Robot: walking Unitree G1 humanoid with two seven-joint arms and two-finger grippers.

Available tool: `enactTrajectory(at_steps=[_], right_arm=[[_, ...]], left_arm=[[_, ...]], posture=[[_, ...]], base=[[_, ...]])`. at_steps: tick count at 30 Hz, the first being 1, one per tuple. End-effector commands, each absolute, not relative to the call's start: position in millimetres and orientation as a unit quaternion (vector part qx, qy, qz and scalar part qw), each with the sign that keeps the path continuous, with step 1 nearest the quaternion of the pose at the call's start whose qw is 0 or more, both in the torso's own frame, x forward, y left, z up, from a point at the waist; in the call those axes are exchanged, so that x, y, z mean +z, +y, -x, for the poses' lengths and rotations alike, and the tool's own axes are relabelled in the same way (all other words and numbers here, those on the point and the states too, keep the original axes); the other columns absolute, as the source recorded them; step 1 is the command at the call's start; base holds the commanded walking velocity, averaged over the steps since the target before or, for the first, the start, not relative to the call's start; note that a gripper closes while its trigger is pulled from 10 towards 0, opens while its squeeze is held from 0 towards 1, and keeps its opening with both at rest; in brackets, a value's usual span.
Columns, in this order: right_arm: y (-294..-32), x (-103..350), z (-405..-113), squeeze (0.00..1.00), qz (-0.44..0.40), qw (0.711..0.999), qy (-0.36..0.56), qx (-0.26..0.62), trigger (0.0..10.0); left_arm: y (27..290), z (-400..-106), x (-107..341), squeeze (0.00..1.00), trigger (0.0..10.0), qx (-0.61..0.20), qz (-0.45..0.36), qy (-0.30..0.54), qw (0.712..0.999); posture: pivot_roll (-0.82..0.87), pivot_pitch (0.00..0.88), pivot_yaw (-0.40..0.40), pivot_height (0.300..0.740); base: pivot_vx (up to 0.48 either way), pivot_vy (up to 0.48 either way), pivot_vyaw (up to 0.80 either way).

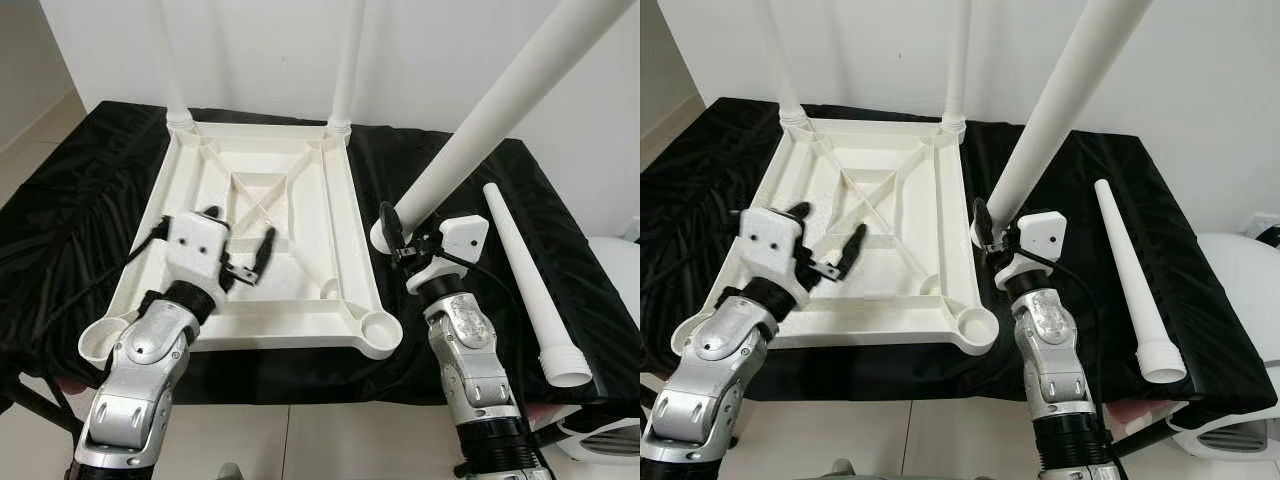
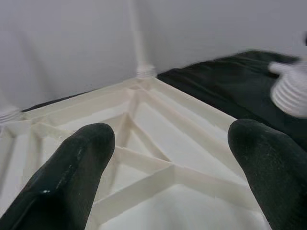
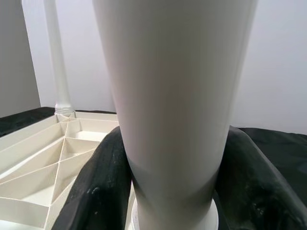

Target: Building children table

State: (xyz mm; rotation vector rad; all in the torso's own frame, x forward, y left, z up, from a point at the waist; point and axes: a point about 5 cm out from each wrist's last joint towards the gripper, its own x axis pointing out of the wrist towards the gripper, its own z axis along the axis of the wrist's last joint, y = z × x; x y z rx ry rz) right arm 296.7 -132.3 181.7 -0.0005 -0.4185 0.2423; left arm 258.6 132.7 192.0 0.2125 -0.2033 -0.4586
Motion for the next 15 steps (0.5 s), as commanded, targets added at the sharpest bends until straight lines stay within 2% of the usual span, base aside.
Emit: enactTrajectory(at_steps=[1, 4, 9, 15], right_arm=[[-138.6, 184.8, -298.7, 0.00, 0.002, 0.970, -0.211, 0.123, 10.0], [-142.4, 185.4, -300.2, 0.00, 0.003, 0.970, -0.209, 0.126, 10.0], [-145.5, 185.5, -300.8, 0.00, 0.001, 0.970, -0.208, 0.128, 10.0], [-146.7, 181.0, -296.4, 0.00, 0.003, 0.971, -0.202, 0.131, 10.0]], left_arm=[[120.9, -250.0, 186.2, 0.00, 10.0, -0.308, -0.148, -0.088, 0.936], [113.8, -244.2, 177.1, 0.00, 10.0, -0.365, -0.183, -0.067, 0.910], [112.2, -249.0, 157.8, 0.00, 10.0, -0.393, -0.233, -0.031, 0.889], [112.0, -253.2, 156.5, 0.00, 10.0, -0.396, -0.246, -0.027, 0.884]], posture=[[0.02, 0.056, -0.021, 0.740], [0.02, 0.055, -0.019, 0.740], [0.01, 0.057, -0.014, 0.740], [0.00, 0.061, -0.002, 0.740]], base=[[0.000, 0.000, 0.00], [0.000, 0.000, 0.00], [0.000, 0.000, 0.00], [0.000, 0.000, 0.00]])
